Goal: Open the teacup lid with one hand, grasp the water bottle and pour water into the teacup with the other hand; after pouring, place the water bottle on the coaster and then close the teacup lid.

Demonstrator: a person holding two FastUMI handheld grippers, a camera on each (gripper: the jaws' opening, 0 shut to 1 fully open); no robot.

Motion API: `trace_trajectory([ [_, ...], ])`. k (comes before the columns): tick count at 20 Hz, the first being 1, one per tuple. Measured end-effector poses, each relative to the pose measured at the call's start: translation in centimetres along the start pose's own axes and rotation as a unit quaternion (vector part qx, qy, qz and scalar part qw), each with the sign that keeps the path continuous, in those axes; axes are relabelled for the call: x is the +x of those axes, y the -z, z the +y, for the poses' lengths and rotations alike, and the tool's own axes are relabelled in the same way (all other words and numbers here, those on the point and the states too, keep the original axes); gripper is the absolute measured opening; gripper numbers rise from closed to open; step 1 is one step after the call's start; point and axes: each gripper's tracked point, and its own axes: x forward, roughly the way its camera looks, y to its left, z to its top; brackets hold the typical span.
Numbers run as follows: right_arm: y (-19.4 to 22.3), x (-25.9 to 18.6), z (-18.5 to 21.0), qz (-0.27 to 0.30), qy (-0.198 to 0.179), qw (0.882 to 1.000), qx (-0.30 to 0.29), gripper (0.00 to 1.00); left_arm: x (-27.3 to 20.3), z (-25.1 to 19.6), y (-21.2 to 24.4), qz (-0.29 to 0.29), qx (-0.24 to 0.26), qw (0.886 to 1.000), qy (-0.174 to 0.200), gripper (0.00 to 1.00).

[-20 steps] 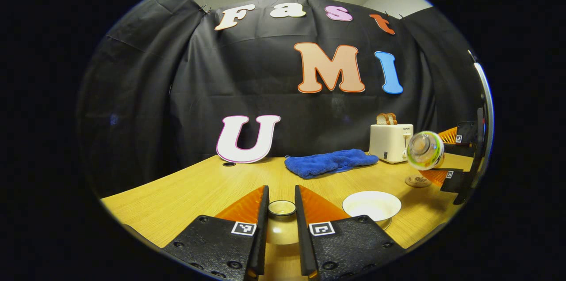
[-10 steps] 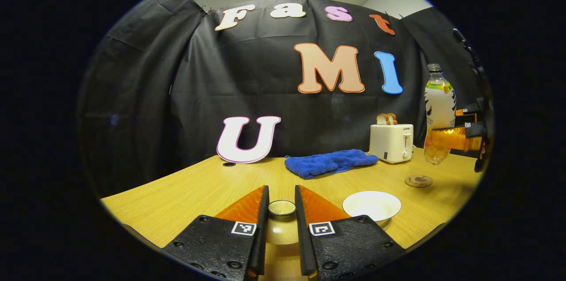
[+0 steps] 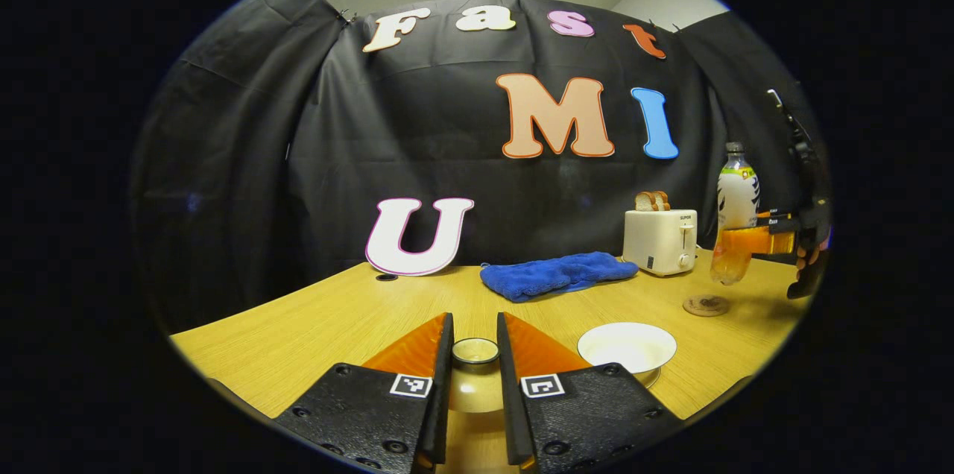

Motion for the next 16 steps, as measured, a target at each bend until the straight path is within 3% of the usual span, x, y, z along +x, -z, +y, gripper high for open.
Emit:
trace_trajectory([
  [16, 5.4, 2.7, -1.8, 0.04, 0.016, 0.999, 0.028, 0.59, 0.1, 0.1, 0.0, 0.0, 0.0, 1.0, 0.0, 0.29],
])
